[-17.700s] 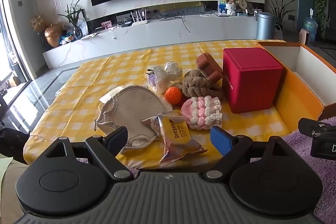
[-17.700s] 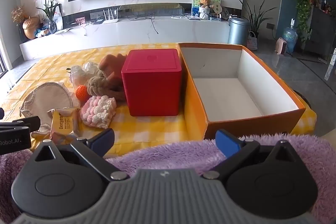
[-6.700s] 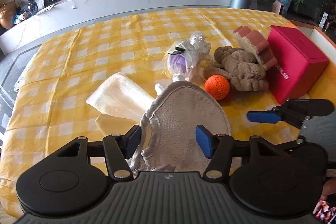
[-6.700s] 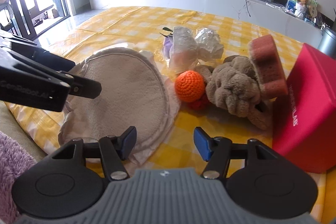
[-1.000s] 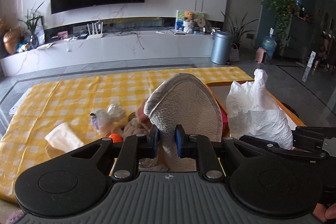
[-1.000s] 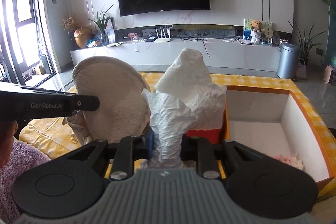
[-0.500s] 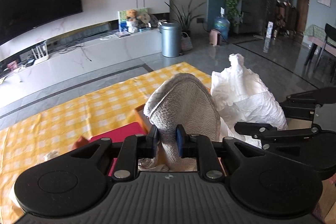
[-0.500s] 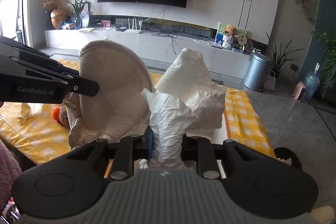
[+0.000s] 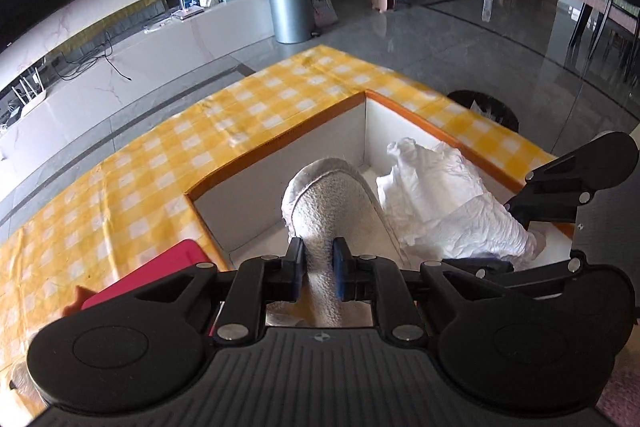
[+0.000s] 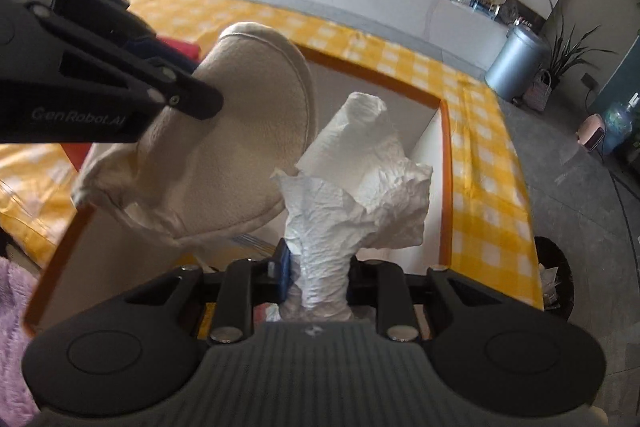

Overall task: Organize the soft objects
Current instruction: 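Carry both items into the orange box while the left gripper releases the pad, then open the right gripper to drop the tissue into the box and withdraw, then move both tools back toward the plush toy and sponge on the table, then grasp the brown plush toy with the left gripper while the right grasps the sponge, then lift and carry the plush toy and sponge over the orange box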

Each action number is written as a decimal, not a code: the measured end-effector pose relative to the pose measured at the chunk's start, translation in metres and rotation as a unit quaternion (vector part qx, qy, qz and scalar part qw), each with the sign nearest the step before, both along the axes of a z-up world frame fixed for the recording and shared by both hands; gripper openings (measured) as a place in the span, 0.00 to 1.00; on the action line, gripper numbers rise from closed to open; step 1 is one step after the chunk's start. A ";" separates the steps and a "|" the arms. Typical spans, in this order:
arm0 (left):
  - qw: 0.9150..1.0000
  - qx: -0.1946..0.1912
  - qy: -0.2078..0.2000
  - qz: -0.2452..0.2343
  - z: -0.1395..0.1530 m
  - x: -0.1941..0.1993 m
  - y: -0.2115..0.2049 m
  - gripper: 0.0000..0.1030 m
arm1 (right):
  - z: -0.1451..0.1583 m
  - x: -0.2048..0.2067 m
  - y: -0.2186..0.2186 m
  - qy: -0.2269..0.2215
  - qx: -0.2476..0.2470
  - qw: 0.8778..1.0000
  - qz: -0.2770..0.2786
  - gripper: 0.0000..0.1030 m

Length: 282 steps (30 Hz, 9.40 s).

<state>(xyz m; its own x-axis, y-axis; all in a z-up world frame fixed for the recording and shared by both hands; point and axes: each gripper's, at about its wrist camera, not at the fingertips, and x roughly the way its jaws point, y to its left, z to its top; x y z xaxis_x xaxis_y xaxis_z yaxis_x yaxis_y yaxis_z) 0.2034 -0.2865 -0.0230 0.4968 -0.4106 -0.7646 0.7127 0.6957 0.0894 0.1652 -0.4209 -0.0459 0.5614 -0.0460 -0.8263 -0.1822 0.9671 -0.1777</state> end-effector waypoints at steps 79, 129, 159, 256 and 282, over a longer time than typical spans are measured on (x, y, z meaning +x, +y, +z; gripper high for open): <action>0.947 -0.112 -0.034 0.298 0.027 -0.141 0.337 0.49 | 0.014 -0.142 0.219 -0.167 0.140 0.969 -0.118 0.79; 0.956 -0.093 0.051 0.275 -0.027 -0.028 0.365 0.52 | -0.071 0.035 0.331 -0.119 -0.028 0.989 0.085 0.18; 0.929 -0.192 0.114 0.295 -0.038 -0.049 0.350 0.66 | -0.033 -0.051 0.307 -0.095 0.114 0.989 0.016 0.39; 0.984 -0.174 -0.025 0.031 0.091 -0.067 0.095 0.30 | 0.095 -0.134 0.067 -0.243 0.054 0.967 -0.056 0.32; 0.999 0.017 0.047 -0.006 -0.016 0.009 -0.008 0.32 | 0.000 0.004 0.011 -0.114 0.009 0.993 -0.027 0.33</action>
